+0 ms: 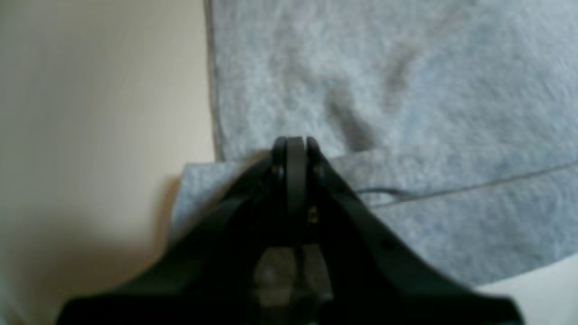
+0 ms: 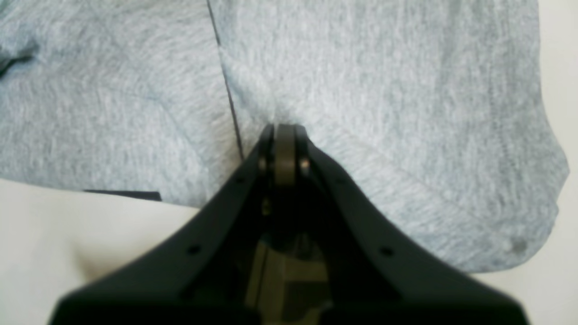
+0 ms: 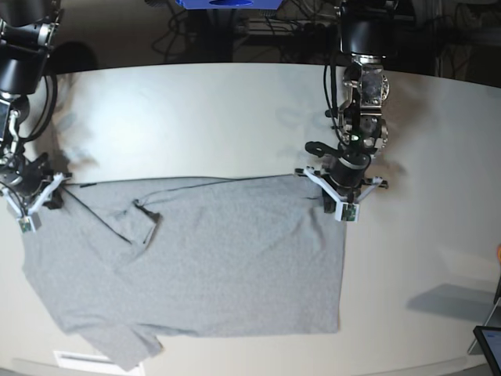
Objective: Fold the T-shirt properly
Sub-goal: 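Drag the folded edge with both grippers to straighten the shirt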
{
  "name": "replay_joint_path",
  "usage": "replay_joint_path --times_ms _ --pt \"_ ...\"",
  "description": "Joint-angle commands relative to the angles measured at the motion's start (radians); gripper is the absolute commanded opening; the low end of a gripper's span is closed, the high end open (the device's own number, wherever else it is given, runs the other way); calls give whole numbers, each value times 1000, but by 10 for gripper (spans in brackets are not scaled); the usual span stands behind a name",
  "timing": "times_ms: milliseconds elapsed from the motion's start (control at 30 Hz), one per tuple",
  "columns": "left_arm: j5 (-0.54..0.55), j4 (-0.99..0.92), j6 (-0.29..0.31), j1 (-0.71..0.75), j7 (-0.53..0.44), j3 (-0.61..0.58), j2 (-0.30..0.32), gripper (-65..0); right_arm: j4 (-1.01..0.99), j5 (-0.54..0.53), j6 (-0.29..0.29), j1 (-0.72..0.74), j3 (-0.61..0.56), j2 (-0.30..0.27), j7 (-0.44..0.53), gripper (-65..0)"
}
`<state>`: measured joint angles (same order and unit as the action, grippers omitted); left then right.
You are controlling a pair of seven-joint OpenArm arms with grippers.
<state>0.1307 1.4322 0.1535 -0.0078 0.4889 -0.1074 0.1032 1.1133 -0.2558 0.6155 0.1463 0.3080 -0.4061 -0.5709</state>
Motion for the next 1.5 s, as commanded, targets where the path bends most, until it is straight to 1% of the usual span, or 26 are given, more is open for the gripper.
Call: replay_joint_path --times_ms 0,167,267,333,500,600,667,767,833,900,1000,1067,1200,1300,1467 --pt "-3 9 5 -11 -12 -10 -3 -650 11 2 -1 6 3 -17 -1 -650" --pt "-9 -55 5 -7 -19 -8 5 -650 14 2 -1 -27 6 -17 -1 -650" --pt "-9 -87 5 16 -83 -15 49 -650 15 2 -1 -34 6 -17 -1 -650" --pt "-9 -94 5 39 -108 -8 69 -650 15 2 -1 -52 7 -17 -1 -650" --pt "-9 -80 5 90 -109 -5 115 -650 29 0 -1 -72 6 -17 -1 -650" --pt "-7 -41 4 128 -111 -4 142 -650 80 -1 -1 -112 4 -15 -13 -650" --pt "-7 -11 2 150 -111 -2 155 -650 116 -1 -1 -115 9 5 -53 -650" --pt "-6 26 2 179 -111 8 174 -650 187 -1 -1 -150 10 16 -97 -650" --pt "-7 31 2 196 -111 44 175 -650 239 -1 -1 -179 10 25 -113 -650" --pt "-7 34 4 208 -111 76 175 -650 282 -1 -1 -202 10 51 -134 -650" --pt "-7 40 5 226 -112 107 180 -650 328 0 -1 -231 10 63 -159 -650" --pt "-9 48 5 254 -112 125 198 -650 360 0 -1 -253 10 85 -177 -650" --pt "-4 100 5 312 -112 130 234 -650 436 0 -1 -311 10 98 -202 -650" --pt "2 140 5 360 -112 147 261 -650 486 0 -3 -357 10 126 -214 -650" --pt "2 155 7 383 -114 228 260 -650 552 0 -3 -411 10 152 -217 -650"
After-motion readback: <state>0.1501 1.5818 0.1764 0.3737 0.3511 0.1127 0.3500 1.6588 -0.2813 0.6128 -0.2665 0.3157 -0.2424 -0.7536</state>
